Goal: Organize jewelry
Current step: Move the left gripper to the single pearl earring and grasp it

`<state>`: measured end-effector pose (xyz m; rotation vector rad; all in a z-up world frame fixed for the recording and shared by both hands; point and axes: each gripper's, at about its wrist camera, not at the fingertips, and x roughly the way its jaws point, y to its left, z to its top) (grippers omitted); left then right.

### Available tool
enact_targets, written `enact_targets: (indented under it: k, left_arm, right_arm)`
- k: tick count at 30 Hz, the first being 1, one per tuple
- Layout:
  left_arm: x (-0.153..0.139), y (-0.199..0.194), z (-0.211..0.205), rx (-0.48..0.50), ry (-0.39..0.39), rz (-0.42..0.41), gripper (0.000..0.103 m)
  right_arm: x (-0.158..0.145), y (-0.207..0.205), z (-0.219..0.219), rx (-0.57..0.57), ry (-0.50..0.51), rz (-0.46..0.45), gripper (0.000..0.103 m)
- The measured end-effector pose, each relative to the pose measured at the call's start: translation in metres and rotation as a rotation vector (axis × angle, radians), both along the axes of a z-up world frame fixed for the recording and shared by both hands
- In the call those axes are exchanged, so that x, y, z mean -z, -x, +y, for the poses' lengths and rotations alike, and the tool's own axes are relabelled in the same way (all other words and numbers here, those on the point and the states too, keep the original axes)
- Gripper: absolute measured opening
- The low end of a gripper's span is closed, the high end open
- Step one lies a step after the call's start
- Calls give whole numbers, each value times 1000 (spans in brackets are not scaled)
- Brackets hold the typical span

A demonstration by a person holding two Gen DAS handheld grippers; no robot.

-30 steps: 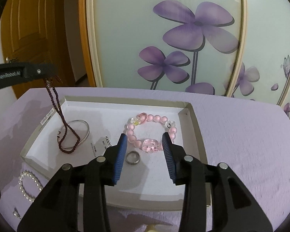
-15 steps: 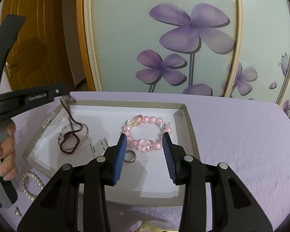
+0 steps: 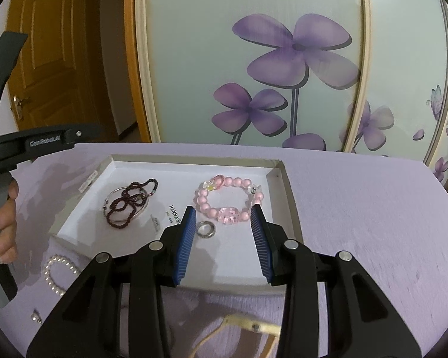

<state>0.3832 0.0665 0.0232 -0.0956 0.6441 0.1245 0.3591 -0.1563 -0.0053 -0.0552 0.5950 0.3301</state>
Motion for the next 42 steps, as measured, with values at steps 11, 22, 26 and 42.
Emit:
enact_targets:
  k: [11, 22, 26, 42]
  left_arm:
    - [10, 115, 21, 2, 2, 9, 61]
    - [65, 205, 3, 52, 28, 125, 61]
    - [81, 208, -10, 60, 24, 168, 56]
    - [93, 196, -16, 3, 34, 199, 26]
  right_arm:
    - [-8, 71, -22, -9, -36, -16, 50]
    - [-1, 134, -28, -37, -69, -8, 50]
    - [1, 144, -29, -38, -78, 2, 50]
    - [9, 151, -37, -35, -85, 27, 51]
